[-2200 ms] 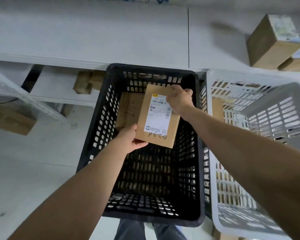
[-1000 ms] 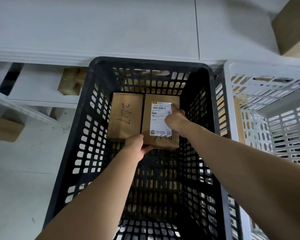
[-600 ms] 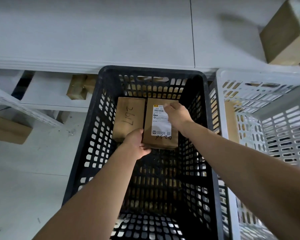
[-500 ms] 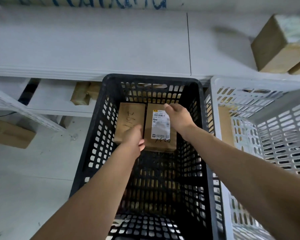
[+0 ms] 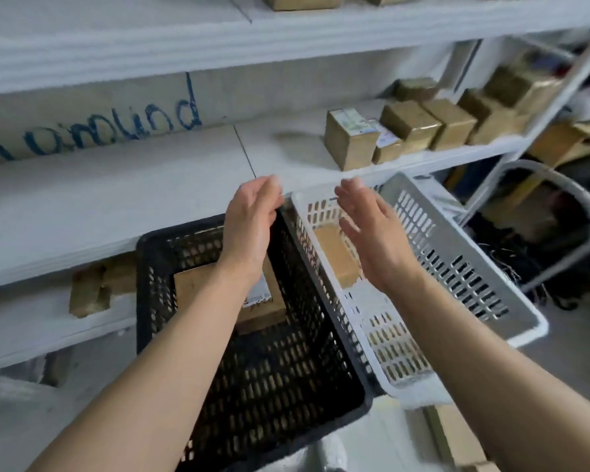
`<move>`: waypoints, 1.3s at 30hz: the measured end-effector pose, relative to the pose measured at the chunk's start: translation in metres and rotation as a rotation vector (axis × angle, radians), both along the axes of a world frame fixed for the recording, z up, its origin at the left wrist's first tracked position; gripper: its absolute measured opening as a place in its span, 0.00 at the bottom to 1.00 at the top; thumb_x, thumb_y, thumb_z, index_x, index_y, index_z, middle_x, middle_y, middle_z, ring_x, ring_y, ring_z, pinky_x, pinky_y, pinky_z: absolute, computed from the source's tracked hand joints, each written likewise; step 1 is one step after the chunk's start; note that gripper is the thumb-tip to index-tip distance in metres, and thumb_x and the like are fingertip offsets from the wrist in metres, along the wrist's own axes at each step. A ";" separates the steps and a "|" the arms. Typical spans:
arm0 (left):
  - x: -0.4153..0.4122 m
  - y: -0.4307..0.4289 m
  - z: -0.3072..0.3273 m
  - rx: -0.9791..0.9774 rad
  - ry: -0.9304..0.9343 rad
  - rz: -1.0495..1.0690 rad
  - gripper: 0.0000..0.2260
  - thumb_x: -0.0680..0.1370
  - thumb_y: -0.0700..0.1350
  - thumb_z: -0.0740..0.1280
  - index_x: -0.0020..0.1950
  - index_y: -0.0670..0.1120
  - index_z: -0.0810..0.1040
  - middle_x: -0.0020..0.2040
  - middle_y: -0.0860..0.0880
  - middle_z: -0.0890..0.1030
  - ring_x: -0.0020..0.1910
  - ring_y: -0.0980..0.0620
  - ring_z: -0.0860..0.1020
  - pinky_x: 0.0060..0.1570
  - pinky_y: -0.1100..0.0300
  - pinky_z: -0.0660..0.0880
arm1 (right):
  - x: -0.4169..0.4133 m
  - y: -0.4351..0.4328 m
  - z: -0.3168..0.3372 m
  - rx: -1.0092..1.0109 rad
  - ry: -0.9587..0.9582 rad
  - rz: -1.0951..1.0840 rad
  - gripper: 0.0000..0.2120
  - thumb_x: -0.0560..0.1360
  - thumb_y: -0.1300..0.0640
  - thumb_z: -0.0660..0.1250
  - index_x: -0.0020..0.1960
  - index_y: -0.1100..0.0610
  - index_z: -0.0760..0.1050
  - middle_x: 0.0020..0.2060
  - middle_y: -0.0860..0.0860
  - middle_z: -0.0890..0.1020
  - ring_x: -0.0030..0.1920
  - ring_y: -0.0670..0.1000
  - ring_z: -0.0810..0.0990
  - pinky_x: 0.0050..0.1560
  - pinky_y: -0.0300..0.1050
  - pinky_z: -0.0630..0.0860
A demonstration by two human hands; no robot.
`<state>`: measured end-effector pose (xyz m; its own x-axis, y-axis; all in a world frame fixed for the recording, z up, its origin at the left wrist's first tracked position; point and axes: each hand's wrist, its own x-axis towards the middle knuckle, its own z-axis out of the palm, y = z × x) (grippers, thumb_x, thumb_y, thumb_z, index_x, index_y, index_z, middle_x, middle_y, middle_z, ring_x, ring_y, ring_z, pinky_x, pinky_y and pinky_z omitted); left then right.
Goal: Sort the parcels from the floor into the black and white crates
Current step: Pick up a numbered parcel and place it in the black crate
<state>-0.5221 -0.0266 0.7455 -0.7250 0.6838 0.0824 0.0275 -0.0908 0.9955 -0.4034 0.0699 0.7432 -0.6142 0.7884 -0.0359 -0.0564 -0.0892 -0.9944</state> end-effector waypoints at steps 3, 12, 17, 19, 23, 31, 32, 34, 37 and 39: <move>0.038 -0.008 0.015 0.064 -0.014 -0.161 0.15 0.73 0.59 0.63 0.53 0.52 0.76 0.49 0.55 0.82 0.53 0.58 0.80 0.52 0.64 0.74 | 0.048 -0.027 0.019 0.007 0.040 -0.134 0.16 0.79 0.42 0.57 0.59 0.50 0.73 0.63 0.49 0.76 0.65 0.46 0.72 0.68 0.48 0.66; 0.183 -0.027 0.059 0.179 -0.006 -0.711 0.25 0.65 0.72 0.66 0.50 0.54 0.79 0.54 0.46 0.80 0.59 0.48 0.78 0.66 0.50 0.69 | 0.210 -0.106 0.065 0.080 0.110 -0.595 0.20 0.70 0.36 0.60 0.52 0.47 0.77 0.55 0.43 0.81 0.58 0.40 0.77 0.61 0.43 0.69; 0.278 -0.030 0.064 0.157 -0.018 -0.959 0.20 0.73 0.63 0.61 0.57 0.50 0.76 0.55 0.49 0.81 0.58 0.52 0.78 0.65 0.55 0.69 | 0.320 -0.146 0.080 0.129 0.094 -0.884 0.21 0.69 0.35 0.60 0.53 0.47 0.76 0.58 0.44 0.80 0.61 0.41 0.75 0.66 0.47 0.69; 0.314 -0.032 0.064 0.149 -0.021 -1.048 0.20 0.74 0.61 0.60 0.56 0.49 0.76 0.55 0.49 0.81 0.58 0.52 0.78 0.63 0.56 0.70 | 0.359 -0.161 0.081 0.140 0.083 -0.967 0.21 0.70 0.35 0.59 0.55 0.47 0.74 0.60 0.45 0.78 0.62 0.42 0.74 0.67 0.47 0.68; 0.381 -0.034 0.061 0.134 -0.028 -1.166 0.18 0.74 0.62 0.60 0.54 0.52 0.77 0.55 0.48 0.81 0.59 0.50 0.78 0.65 0.52 0.69 | 0.424 -0.185 0.072 0.129 0.052 -1.100 0.18 0.74 0.36 0.58 0.55 0.46 0.74 0.59 0.45 0.78 0.62 0.42 0.74 0.68 0.48 0.68; 0.530 -0.050 0.031 0.036 -0.025 -1.335 0.21 0.75 0.61 0.58 0.57 0.47 0.76 0.56 0.46 0.80 0.58 0.50 0.78 0.65 0.50 0.70 | 0.563 -0.227 0.036 0.040 -0.007 -1.268 0.20 0.77 0.40 0.57 0.62 0.51 0.71 0.60 0.47 0.77 0.63 0.46 0.73 0.68 0.50 0.67; 0.548 -0.052 0.028 0.023 -0.029 -1.342 0.21 0.75 0.61 0.58 0.57 0.47 0.76 0.56 0.46 0.80 0.58 0.50 0.78 0.65 0.50 0.70 | 0.581 -0.231 0.031 0.025 -0.014 -1.286 0.21 0.77 0.40 0.57 0.63 0.52 0.70 0.61 0.48 0.76 0.64 0.46 0.73 0.68 0.50 0.67; 0.586 -0.054 0.020 -0.002 -0.045 -1.352 0.21 0.75 0.61 0.58 0.56 0.47 0.76 0.56 0.45 0.80 0.58 0.50 0.78 0.65 0.50 0.71 | 0.617 -0.238 0.020 -0.005 -0.016 -1.307 0.21 0.77 0.41 0.57 0.63 0.52 0.70 0.61 0.48 0.76 0.64 0.47 0.73 0.69 0.51 0.66; 0.635 -0.057 0.003 -0.048 -0.084 -1.380 0.21 0.75 0.60 0.58 0.55 0.46 0.76 0.56 0.44 0.80 0.57 0.49 0.78 0.65 0.50 0.71 | 0.664 -0.247 0.004 -0.057 -0.027 -1.337 0.24 0.74 0.39 0.59 0.63 0.53 0.70 0.61 0.49 0.76 0.65 0.48 0.73 0.70 0.52 0.65; 0.666 -0.059 -0.010 -0.082 -0.110 -1.388 0.21 0.74 0.61 0.59 0.55 0.46 0.76 0.56 0.44 0.80 0.56 0.49 0.79 0.63 0.52 0.72 | 0.693 -0.250 -0.008 -0.093 -0.050 -1.364 0.25 0.74 0.39 0.59 0.65 0.54 0.69 0.63 0.51 0.75 0.65 0.49 0.72 0.70 0.53 0.66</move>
<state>0.1439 -0.0858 0.7355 0.5409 0.8410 -0.0047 -0.1142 0.0789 0.9903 0.2893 -0.1803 0.7347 0.6449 0.7547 -0.1204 -0.1171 -0.0580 -0.9914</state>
